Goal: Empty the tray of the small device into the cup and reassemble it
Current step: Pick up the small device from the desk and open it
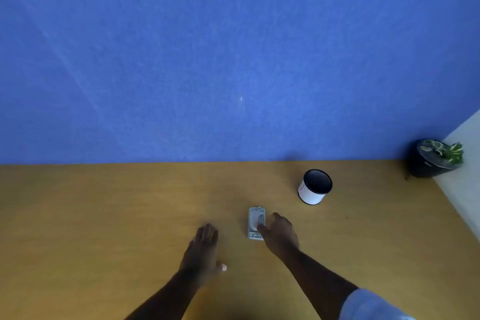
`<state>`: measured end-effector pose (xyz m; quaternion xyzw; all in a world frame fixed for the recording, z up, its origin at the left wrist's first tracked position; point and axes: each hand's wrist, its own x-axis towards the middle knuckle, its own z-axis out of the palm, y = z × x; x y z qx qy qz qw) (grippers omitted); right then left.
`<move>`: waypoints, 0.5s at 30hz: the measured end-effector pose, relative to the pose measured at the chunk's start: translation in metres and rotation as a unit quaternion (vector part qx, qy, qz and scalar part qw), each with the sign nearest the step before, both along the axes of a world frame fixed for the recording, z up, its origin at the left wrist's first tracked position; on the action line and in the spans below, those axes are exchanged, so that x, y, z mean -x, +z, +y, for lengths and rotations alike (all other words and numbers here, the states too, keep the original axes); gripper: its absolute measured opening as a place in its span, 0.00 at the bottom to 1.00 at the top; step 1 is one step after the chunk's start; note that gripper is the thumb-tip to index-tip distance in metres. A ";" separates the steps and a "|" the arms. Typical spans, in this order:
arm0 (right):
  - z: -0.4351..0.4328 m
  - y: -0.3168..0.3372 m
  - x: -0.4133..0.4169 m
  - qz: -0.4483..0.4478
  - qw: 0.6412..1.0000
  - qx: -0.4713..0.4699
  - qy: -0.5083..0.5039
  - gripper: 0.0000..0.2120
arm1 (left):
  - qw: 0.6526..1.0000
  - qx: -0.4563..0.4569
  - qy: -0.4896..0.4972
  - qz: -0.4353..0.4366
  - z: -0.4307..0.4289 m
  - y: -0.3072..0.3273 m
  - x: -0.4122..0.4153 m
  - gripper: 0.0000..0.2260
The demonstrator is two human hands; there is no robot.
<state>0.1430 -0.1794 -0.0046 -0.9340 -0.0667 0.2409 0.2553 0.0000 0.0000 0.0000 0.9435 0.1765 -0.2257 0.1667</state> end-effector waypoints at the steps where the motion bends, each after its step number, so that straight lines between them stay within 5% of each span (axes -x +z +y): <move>1: 0.003 -0.001 -0.002 0.004 1.000 -0.002 -0.002 0.23 | 1.000 0.002 -0.003 0.006 0.001 -0.002 -0.001 0.48; 15: 0.029 -0.003 -0.004 0.076 0.995 0.029 -0.062 0.27 | 0.999 -0.018 0.030 0.005 0.002 -0.007 -0.008 0.48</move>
